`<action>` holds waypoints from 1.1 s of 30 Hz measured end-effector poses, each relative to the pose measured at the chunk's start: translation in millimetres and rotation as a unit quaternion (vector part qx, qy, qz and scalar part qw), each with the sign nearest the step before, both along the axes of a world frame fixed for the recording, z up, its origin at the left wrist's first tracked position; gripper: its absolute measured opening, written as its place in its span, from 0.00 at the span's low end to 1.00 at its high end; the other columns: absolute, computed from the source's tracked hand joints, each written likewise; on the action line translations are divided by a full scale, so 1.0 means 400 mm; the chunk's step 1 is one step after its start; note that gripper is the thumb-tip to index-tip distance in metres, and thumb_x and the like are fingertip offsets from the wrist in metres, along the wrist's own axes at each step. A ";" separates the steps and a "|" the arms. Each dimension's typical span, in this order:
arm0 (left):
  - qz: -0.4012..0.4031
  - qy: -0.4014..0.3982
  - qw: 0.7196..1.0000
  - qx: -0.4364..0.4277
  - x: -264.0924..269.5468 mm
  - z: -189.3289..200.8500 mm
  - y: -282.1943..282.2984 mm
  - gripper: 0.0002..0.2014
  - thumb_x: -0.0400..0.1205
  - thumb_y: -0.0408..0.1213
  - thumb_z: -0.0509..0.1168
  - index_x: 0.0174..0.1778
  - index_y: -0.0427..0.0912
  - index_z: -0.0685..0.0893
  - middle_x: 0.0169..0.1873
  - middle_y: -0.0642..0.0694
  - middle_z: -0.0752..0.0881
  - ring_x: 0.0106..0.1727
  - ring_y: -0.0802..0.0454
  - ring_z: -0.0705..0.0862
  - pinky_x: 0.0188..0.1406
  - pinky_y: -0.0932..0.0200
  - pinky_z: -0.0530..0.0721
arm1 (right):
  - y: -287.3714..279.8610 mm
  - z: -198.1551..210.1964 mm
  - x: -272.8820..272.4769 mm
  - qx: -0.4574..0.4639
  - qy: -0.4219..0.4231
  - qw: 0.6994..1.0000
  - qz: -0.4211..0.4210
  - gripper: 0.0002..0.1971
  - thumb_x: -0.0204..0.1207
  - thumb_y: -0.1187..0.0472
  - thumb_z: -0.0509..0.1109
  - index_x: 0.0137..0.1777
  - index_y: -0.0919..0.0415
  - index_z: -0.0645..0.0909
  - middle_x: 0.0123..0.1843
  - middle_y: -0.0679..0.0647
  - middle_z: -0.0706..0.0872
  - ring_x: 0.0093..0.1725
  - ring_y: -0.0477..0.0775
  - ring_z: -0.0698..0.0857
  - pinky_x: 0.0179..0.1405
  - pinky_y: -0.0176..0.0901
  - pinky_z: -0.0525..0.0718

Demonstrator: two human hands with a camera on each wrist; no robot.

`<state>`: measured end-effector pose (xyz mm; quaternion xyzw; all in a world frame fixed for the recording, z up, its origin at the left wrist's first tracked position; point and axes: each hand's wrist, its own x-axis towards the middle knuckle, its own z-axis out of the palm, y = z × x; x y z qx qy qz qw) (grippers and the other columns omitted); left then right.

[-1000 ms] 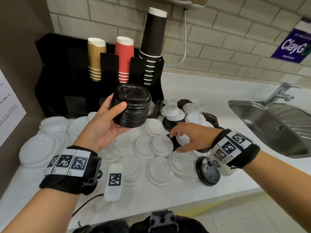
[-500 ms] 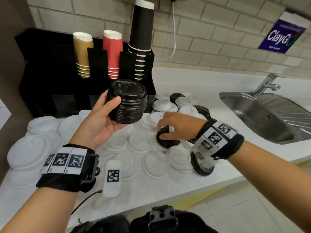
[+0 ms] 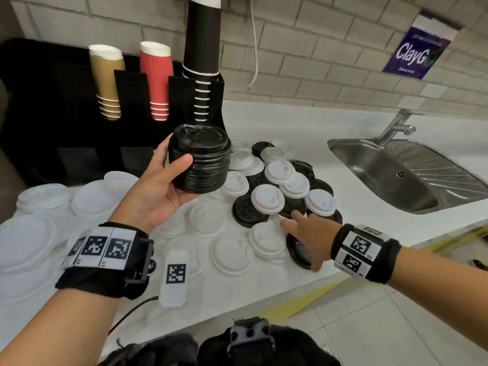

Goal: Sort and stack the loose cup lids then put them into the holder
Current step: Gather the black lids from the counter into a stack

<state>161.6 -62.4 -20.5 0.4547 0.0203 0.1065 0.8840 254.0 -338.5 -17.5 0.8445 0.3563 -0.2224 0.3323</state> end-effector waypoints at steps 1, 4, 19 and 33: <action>-0.003 0.000 1.000 -0.003 0.001 -0.001 -0.001 0.35 0.76 0.36 0.65 0.82 0.53 0.66 0.74 0.44 0.79 0.65 0.45 0.86 0.44 0.50 0.90 | -0.003 -0.003 -0.001 0.005 0.002 1.000 0.000 0.55 0.60 0.54 0.85 0.80 0.55 0.51 0.72 0.61 0.62 0.58 0.66 0.81 0.45 0.52 0.83; -0.022 -0.007 1.000 0.000 0.004 0.000 -0.006 0.41 0.68 0.40 0.79 0.78 0.53 0.72 0.71 0.44 0.82 0.64 0.46 0.87 0.44 0.51 0.90 | -0.007 -0.005 0.000 0.022 0.020 1.000 -0.003 0.53 0.62 0.57 0.84 0.80 0.55 0.52 0.73 0.63 0.59 0.54 0.66 0.83 0.46 0.52 0.85; -0.026 -0.026 0.999 -0.009 0.014 0.008 -0.024 0.30 0.64 0.31 0.80 0.62 0.49 0.82 0.55 0.46 0.90 0.54 0.49 0.91 0.40 0.56 0.90 | -0.026 0.069 0.068 0.157 0.033 0.987 -0.007 0.39 0.58 0.47 0.79 0.65 0.46 0.61 0.55 0.47 0.66 0.51 0.56 0.74 0.48 0.53 0.85; -0.042 -0.004 0.998 0.044 0.014 0.015 -0.028 0.30 0.68 0.26 0.72 0.66 0.50 0.79 0.53 0.48 0.91 0.56 0.48 0.90 0.45 0.53 0.90 | 0.239 0.265 0.085 0.726 0.404 0.531 -0.169 0.31 0.63 0.56 0.61 0.70 0.56 0.72 0.54 0.52 0.83 0.62 0.62 0.82 0.56 0.56 0.80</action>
